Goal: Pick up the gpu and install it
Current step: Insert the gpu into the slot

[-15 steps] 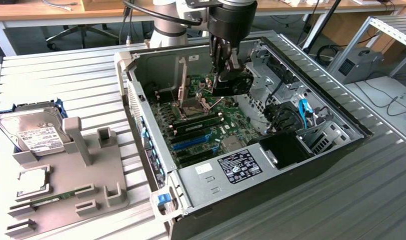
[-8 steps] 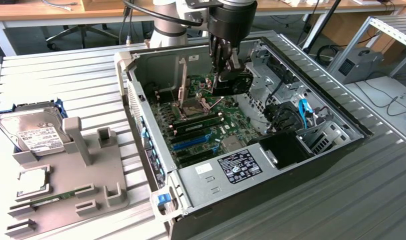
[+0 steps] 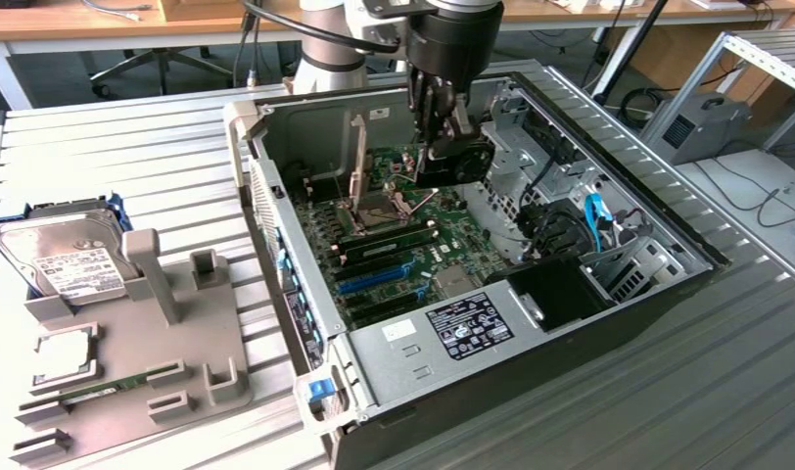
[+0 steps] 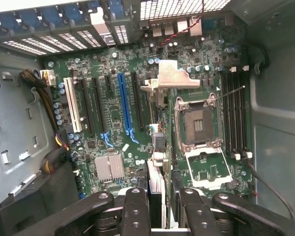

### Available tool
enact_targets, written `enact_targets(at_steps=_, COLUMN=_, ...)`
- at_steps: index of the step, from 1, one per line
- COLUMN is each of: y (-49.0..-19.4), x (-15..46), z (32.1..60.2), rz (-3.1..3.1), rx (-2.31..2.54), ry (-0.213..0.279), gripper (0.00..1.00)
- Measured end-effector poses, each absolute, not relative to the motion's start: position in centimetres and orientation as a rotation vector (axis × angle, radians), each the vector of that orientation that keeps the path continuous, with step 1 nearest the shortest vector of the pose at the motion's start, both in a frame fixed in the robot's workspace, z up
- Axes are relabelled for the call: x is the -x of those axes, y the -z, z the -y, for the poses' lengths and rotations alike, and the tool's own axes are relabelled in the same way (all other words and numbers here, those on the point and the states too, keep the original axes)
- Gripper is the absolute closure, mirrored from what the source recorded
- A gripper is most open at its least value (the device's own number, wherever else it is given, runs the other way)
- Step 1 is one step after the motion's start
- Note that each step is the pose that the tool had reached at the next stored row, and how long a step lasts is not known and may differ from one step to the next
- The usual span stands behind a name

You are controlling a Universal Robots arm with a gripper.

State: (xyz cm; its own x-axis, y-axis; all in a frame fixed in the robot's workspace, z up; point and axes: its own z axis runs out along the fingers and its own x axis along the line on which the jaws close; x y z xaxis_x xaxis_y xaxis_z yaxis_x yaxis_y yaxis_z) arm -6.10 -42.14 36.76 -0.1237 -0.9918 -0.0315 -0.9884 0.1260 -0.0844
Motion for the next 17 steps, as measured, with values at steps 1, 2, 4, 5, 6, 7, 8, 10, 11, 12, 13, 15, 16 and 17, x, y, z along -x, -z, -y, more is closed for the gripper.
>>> enact_targets(at_steps=1, y=-36.76, x=6.10, z=42.14, rz=-2.290, rx=2.031, ry=0.065, gripper=0.71)
enact_targets(at_steps=2, y=-36.76, x=6.10, z=42.14, rz=-2.283, rx=2.039, ry=0.064, gripper=0.71)
enact_targets(at_steps=4, y=-36.76, x=6.10, z=42.14, rz=-2.270, rx=2.053, ry=0.064, gripper=0.71)
enact_targets(at_steps=5, y=-36.76, x=6.10, z=42.14, rz=-2.264, rx=2.060, ry=0.063, gripper=0.71)
enact_targets(at_steps=6, y=-36.76, x=6.10, z=42.14, rz=-2.258, rx=2.066, ry=0.063, gripper=0.71)
enact_targets(at_steps=7, y=-36.76, x=6.10, z=42.14, rz=-2.252, rx=2.073, ry=0.063, gripper=0.71)
enact_targets(at_steps=8, y=-36.76, x=6.10, z=42.14, rz=-2.246, rx=2.079, ry=0.062, gripper=0.71)
enact_targets(at_steps=10, y=-36.76, x=6.10, z=42.14, rz=-2.234, rx=2.090, ry=0.061, gripper=0.71)
enact_targets(at_steps=11, y=-36.76, x=6.10, z=42.15, rz=-2.230, rx=2.092, ry=0.058, gripper=0.71)
enact_targets(at_steps=12, y=-36.76, x=6.10, z=42.15, rz=-2.223, rx=2.093, ry=0.050, gripper=0.71)
enact_targets(at_steps=13, y=-36.76, x=6.10, z=42.14, rz=-2.215, rx=2.096, ry=0.044, gripper=0.71)
enact_targets(at_steps=15, y=-36.76, x=6.11, z=42.14, rz=-2.180, rx=2.118, ry=0.026, gripper=0.71)
enact_targets(at_steps=16, y=-36.76, x=6.10, z=42.13, rz=-2.174, rx=2.125, ry=0.025, gripper=0.71)
enact_targets(at_steps=17, y=-36.75, x=6.10, z=42.14, rz=-2.164, rx=2.134, ry=0.024, gripper=0.71)
